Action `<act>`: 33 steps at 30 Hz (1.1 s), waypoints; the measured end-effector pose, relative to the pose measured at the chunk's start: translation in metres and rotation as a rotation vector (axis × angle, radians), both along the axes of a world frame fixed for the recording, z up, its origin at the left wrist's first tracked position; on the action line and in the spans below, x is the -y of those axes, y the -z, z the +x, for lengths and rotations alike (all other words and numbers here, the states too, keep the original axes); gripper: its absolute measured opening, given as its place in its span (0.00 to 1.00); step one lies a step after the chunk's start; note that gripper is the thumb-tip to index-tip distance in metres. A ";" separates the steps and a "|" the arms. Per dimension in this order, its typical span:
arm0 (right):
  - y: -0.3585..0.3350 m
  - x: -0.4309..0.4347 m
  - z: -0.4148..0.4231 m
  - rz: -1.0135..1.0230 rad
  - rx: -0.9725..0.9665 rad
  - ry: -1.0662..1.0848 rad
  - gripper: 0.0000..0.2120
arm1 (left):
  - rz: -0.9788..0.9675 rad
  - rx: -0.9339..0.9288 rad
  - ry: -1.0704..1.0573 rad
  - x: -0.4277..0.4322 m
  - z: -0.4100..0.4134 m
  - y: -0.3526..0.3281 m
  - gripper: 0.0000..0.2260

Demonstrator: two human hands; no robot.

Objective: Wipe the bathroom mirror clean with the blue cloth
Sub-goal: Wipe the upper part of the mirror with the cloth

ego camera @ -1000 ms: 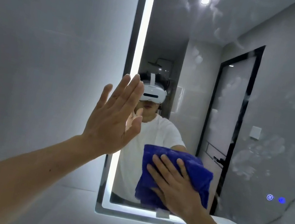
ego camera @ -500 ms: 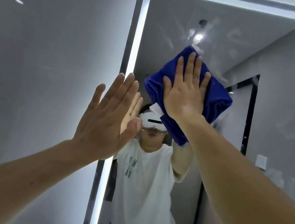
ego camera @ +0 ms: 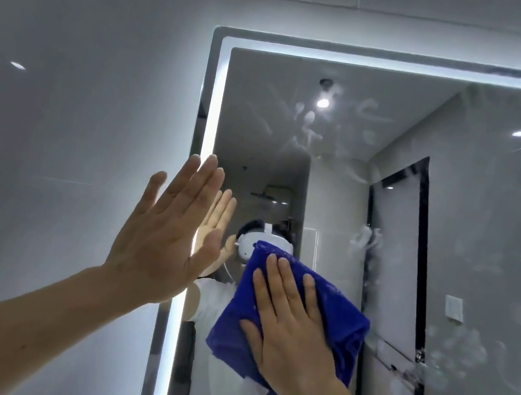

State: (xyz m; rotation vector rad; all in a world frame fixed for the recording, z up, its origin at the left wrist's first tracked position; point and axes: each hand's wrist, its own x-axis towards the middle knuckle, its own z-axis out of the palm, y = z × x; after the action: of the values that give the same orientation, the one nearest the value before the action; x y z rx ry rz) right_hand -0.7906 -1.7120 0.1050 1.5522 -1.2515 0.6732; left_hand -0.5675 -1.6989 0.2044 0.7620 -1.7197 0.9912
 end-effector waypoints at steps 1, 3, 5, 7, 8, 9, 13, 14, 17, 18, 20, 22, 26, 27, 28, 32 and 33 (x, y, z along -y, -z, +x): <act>-0.010 0.000 -0.002 -0.002 -0.009 0.006 0.28 | 0.001 0.009 -0.002 0.001 -0.001 -0.005 0.29; -0.043 0.002 -0.003 -0.036 0.011 0.044 0.29 | 0.010 0.008 -0.007 0.004 -0.003 -0.020 0.30; -0.089 0.009 -0.002 -0.087 0.071 0.073 0.31 | 0.014 -0.015 -0.011 0.009 -0.005 -0.035 0.31; -0.137 0.014 0.000 -0.135 0.147 0.086 0.32 | 0.018 -0.039 -0.019 0.014 -0.007 -0.048 0.33; -0.159 0.017 0.002 -0.160 0.177 0.087 0.32 | 0.021 -0.050 -0.021 0.017 -0.007 -0.053 0.33; -0.179 0.019 0.003 -0.180 0.196 0.085 0.31 | 0.021 -0.059 -0.020 0.019 -0.007 -0.056 0.33; -0.243 0.023 0.010 -0.193 0.251 0.078 0.32 | 0.007 -0.067 -0.011 0.022 0.000 -0.066 0.32; -0.259 0.023 0.013 -0.188 0.264 0.076 0.33 | 0.001 -0.064 -0.011 0.023 0.003 -0.068 0.31; -0.300 0.021 0.026 -0.155 0.278 0.070 0.34 | -0.028 -0.050 -0.021 0.022 0.013 -0.073 0.31; -0.309 0.021 0.031 -0.152 0.281 0.071 0.35 | -0.036 -0.048 -0.019 0.022 0.016 -0.074 0.31; -0.314 0.022 0.036 -0.182 0.279 0.085 0.36 | -0.043 -0.051 -0.011 0.022 0.020 -0.079 0.32; -0.304 0.023 0.037 -0.214 0.227 0.088 0.37 | -0.049 -0.064 -0.015 0.021 0.021 -0.085 0.32; -0.251 0.023 0.037 -0.188 0.010 0.006 0.36 | -0.063 -0.066 -0.021 0.015 0.015 -0.095 0.32; -0.231 0.023 0.034 -0.170 -0.020 -0.010 0.36 | -0.060 -0.067 -0.020 0.013 0.013 -0.096 0.32; -0.211 0.023 0.029 -0.155 -0.040 -0.020 0.35 | -0.059 -0.071 -0.016 0.011 0.010 -0.097 0.32; -0.172 0.014 -0.012 -0.083 -0.134 0.015 0.34 | -0.062 -0.046 -0.025 0.006 0.002 -0.101 0.32; -0.182 0.011 -0.020 -0.089 -0.131 0.032 0.33 | -0.068 -0.045 -0.024 0.006 0.001 -0.104 0.32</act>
State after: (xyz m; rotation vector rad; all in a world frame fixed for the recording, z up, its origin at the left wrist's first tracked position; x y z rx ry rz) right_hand -0.8109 -1.7226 0.2872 1.4761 -1.1317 0.5893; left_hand -0.5667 -1.7048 0.3079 0.7570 -1.6328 1.0363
